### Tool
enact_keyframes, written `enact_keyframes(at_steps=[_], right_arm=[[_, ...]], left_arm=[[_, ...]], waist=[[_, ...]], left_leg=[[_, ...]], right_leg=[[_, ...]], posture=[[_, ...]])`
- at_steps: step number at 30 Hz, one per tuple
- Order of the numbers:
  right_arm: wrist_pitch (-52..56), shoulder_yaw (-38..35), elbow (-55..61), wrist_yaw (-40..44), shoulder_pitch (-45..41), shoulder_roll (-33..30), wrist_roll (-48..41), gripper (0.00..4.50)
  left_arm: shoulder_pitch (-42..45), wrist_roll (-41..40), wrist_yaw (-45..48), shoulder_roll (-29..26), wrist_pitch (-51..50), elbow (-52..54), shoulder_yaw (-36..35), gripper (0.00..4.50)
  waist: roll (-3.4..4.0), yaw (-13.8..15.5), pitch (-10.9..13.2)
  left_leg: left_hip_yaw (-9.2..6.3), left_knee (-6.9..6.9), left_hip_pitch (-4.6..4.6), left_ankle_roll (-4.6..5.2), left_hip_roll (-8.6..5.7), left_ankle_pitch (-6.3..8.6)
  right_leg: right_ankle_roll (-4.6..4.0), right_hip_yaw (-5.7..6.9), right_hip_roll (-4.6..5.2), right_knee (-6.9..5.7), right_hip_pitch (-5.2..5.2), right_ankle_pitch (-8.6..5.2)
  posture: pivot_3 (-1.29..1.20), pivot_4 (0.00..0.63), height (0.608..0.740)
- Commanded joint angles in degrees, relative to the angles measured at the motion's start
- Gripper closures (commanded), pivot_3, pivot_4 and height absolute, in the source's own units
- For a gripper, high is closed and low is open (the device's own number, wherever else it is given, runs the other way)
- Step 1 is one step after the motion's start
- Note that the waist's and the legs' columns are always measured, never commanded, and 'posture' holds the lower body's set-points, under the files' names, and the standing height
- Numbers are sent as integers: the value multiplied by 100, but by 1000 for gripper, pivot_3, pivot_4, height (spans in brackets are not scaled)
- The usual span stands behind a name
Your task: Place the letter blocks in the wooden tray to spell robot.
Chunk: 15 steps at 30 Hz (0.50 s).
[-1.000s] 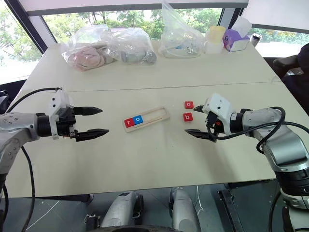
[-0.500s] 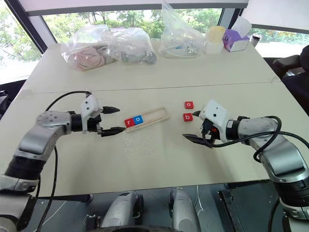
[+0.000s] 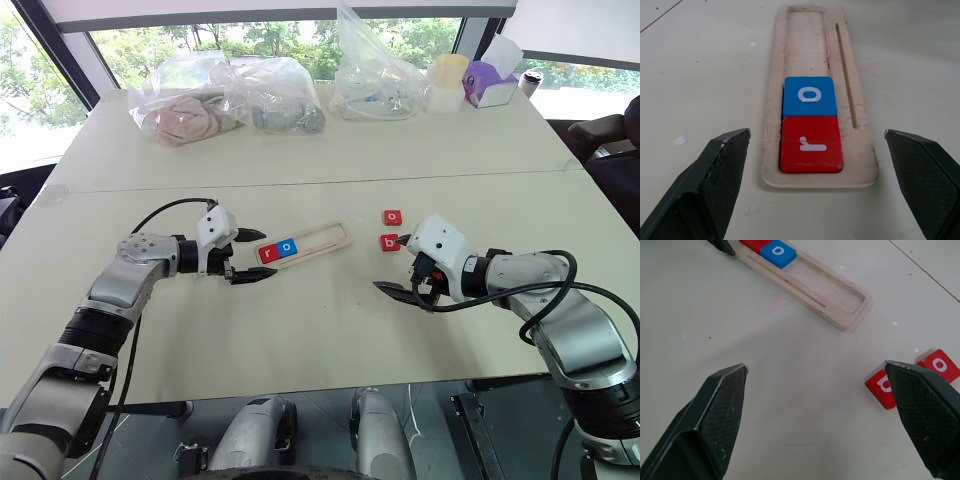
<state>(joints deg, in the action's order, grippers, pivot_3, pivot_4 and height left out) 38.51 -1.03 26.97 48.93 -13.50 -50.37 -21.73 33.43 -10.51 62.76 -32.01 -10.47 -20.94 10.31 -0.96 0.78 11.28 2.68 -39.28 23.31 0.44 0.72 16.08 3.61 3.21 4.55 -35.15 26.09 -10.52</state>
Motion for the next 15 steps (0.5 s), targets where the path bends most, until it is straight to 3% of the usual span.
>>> enact_keyframes(at_steps=[1, 15], right_arm=[[5, -107, 216, -61, -21, 52, -82, 32], [-36, -33, 236, -175, -29, 89, -9, 32]], left_arm=[[203, 128, -2, 85, 211, -198, -10, 0], [98, 365, 5, 213, 268, -446, 61, 0]], waist=[[0, 0, 0], [-2, -2, -3]], left_leg=[[0, 0, 0, 0, 0, 0], [0, -1, -4, 0, 2, 0]], right_leg=[[0, 0, 0, -1, 0, 0], [1, 0, 0, -6, -3, 1]], posture=[[0, 150, 740], [0, 150, 740]])
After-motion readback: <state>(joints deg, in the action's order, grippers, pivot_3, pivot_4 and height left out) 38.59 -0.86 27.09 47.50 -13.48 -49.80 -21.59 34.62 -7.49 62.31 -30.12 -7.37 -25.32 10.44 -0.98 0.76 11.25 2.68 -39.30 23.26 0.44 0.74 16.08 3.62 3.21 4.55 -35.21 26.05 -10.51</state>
